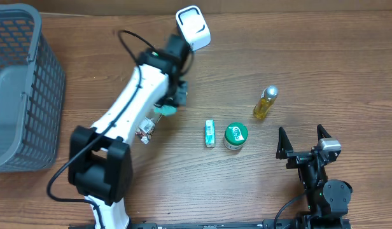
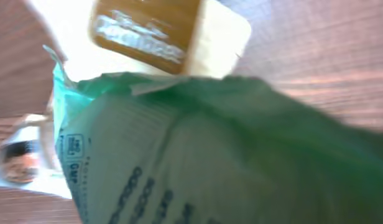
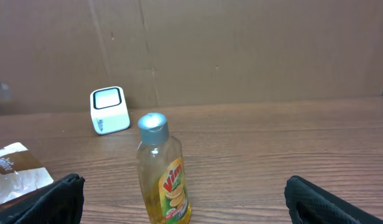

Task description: Scan the item barcode

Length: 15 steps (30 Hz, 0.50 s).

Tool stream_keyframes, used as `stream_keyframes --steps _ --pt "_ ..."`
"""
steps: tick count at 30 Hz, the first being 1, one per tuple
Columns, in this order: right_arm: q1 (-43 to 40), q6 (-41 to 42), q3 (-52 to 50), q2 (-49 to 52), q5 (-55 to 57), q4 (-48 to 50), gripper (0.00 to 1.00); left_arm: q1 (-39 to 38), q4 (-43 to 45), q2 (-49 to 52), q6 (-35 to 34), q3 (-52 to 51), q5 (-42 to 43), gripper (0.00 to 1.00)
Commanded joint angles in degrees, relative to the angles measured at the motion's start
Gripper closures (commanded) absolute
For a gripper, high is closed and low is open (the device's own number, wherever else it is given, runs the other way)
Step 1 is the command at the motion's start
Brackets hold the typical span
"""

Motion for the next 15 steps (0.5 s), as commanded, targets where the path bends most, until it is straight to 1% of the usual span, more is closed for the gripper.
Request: stream_keyframes --steps 1,5,6,8,9,10,11,12,13,15 --pt "-0.2 -0.42 -0.61 -0.42 0.13 0.22 0.0 -3.69 4.39 1.51 0.48 -6.12 0.83 0.74" --pt "-0.2 -0.42 -0.61 -0.39 0.11 0.22 0.0 -4.79 7.43 1.51 0.35 -9.68 0.85 0.74" --pt "-0.2 -0.42 -0.61 -0.39 0.11 0.22 0.0 -4.79 8.09 1.51 -0.66 -10.49 0.83 0.75" --pt "-0.2 -0.42 -0.61 -0.39 0.11 0.22 0.0 -4.79 9.16 1.51 -1.42 -12.02 0.9 0.73" --pt "-0.2 -0.42 -0.61 -0.39 0.11 0.22 0.0 -4.79 9.49 1.51 -1.4 -12.76 0.81 0.66" --pt "-0.2 -0.42 -0.61 -0.39 0.11 0.22 0.0 -4.79 9.62 1.51 -1.14 -13.22 0.83 0.61" --pt "-0.2 -0.42 -0.61 -0.39 0.11 0.22 0.0 -4.76 9.6 1.51 -1.11 -13.42 0.85 0.43" --pt "-0.2 -0.42 -0.61 -0.39 0.11 0.22 0.0 -4.72 9.57 1.51 -0.68 -13.4 0.92 0.34" --pt "-0.2 -0.42 -0.61 -0.42 0.13 0.22 0.0 -4.63 9.53 1.44 -0.22 -13.11 0.92 0.31" --pt "-0.2 -0.42 -0.61 -0.39 0.11 0.22 0.0 -4.28 8.76 1.38 1.18 -11.76 1.57 0.28"
